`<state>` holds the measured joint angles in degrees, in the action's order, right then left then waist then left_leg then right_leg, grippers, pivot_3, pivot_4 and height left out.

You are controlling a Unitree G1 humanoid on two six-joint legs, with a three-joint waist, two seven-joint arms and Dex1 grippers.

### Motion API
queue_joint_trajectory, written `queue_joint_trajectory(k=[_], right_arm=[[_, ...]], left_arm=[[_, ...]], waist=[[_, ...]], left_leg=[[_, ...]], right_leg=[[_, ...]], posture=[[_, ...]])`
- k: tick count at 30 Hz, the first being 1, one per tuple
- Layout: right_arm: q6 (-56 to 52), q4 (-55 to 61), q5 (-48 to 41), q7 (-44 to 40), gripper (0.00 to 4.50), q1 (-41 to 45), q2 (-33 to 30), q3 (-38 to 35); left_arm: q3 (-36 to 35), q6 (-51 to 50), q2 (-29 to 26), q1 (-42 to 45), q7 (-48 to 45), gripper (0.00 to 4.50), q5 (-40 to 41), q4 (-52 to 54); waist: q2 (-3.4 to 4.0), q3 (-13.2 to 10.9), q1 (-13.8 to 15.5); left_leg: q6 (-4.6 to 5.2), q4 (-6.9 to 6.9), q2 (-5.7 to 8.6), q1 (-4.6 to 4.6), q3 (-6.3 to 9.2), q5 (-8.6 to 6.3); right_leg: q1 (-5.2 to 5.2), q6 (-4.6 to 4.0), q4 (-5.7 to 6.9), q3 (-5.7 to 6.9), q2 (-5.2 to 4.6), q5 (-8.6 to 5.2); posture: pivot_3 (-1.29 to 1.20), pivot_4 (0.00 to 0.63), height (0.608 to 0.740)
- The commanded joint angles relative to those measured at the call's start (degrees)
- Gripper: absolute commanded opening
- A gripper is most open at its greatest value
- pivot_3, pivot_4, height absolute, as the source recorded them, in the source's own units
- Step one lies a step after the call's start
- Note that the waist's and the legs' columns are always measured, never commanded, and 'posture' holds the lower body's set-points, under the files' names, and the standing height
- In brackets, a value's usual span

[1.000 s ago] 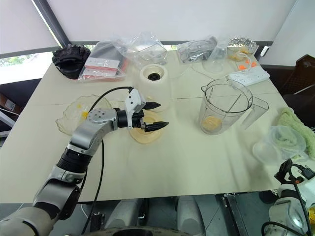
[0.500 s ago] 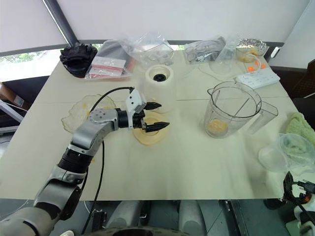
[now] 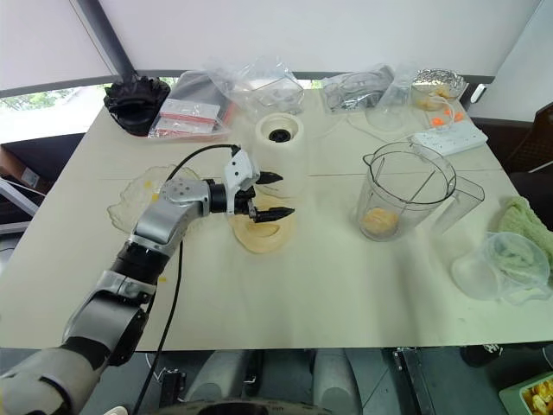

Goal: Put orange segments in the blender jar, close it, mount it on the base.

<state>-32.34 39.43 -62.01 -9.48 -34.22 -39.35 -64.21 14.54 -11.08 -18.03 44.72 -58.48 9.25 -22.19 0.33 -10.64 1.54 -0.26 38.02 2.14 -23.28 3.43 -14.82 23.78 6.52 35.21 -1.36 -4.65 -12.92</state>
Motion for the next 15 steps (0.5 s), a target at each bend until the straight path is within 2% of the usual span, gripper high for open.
queue_joint_trajectory(k=[1,5,9,15], right_arm=[[-3.3,3.6,-7.9,3.5,4.45,1.5,-3.9,0.3],[-7.7,6.5,-13.4,7.0,4.45,2.3,-9.1,3.6],[-9.1,7.3,-18.5,8.6,4.45,3.2,-11.7,4.3],[-10.0,8.2,-17.5,10.3,4.45,3.6,-12.2,5.3]], left_arm=[[0.2,3.7,-1.3,3.1,-3.6,4.5,-1.4,-4.0],[2.2,8.8,-3.1,6.3,-9.1,4.5,-4.3,-10.4],[3.0,12.4,-3.8,9.7,-13.3,4.5,-6.3,-17.0],[3.2,16.3,-2.9,14.4,-15.8,4.5,-9.3,-26.5]], waist=[[-0.02,0.0,0.0],[-0.13,0.0,0.0],[-0.21,-0.1,0.4],[-0.54,-0.2,0.6]], left_leg=[[0.0,0.03,0.0,0.0,0.0,0.0],[0.0,0.08,0.03,-0.03,-0.01,0.0],[0.01,0.07,0.04,-0.09,0.01,0.0],[0.01,0.08,0.05,-0.1,0.01,0.0]], right_leg=[[-0.03,-0.01,-0.01,0.0,0.0,0.01],[-0.05,-0.02,-0.03,-0.01,-0.03,0.01],[-0.02,-0.01,-0.06,-0.01,-0.03,0.02],[-0.03,0.02,-0.07,-0.01,-0.04,0.03]], posture=[[0.0,0.15,0.74],[0.0,0.15,0.74],[0.0,0.15,0.74],[0.0,0.15,0.74]])
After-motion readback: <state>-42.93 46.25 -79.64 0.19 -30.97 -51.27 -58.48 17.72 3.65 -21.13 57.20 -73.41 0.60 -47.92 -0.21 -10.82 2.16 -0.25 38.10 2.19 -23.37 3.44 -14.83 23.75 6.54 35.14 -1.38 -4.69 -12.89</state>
